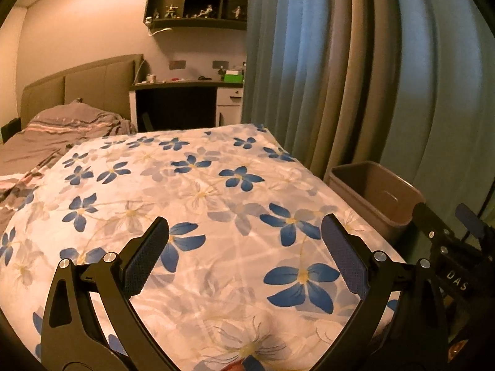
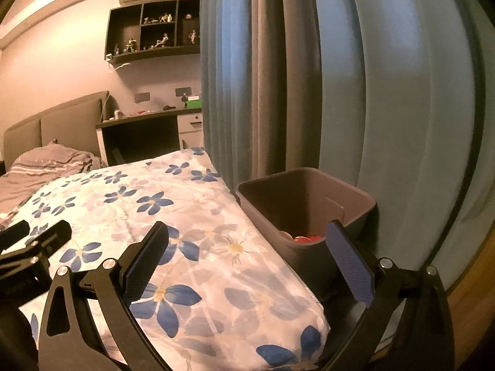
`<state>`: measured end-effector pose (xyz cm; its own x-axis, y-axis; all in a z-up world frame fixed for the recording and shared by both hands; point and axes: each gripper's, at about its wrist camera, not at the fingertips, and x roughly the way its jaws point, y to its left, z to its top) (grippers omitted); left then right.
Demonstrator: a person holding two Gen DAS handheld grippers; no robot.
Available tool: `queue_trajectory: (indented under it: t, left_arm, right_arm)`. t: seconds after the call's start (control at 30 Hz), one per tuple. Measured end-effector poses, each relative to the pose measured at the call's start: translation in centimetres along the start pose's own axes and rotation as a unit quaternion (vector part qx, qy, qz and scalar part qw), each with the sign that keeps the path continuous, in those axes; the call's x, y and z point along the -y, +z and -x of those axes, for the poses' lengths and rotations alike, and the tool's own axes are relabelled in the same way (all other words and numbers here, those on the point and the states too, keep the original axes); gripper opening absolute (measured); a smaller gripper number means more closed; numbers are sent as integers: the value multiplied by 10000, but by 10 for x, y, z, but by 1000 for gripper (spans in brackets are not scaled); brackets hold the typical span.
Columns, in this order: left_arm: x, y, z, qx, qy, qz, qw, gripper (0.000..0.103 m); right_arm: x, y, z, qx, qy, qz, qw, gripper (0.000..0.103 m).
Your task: Collect trash
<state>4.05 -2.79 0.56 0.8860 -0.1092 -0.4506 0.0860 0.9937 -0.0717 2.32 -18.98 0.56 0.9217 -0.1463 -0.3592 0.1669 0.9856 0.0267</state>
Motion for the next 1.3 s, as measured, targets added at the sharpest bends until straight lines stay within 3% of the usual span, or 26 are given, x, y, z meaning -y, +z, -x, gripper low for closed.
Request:
queue_trajectory:
  t: [0.47, 1.3]
  left_arm:
    - [-6, -6, 5, -21, 300, 69, 9995, 97]
    - [-7, -7, 10, 5, 438, 87, 9990, 97]
  right_arm:
    - [-8, -4, 2, 2, 145, 57, 9999, 97]
    - [-11, -4, 3, 5, 188, 54, 9998, 97]
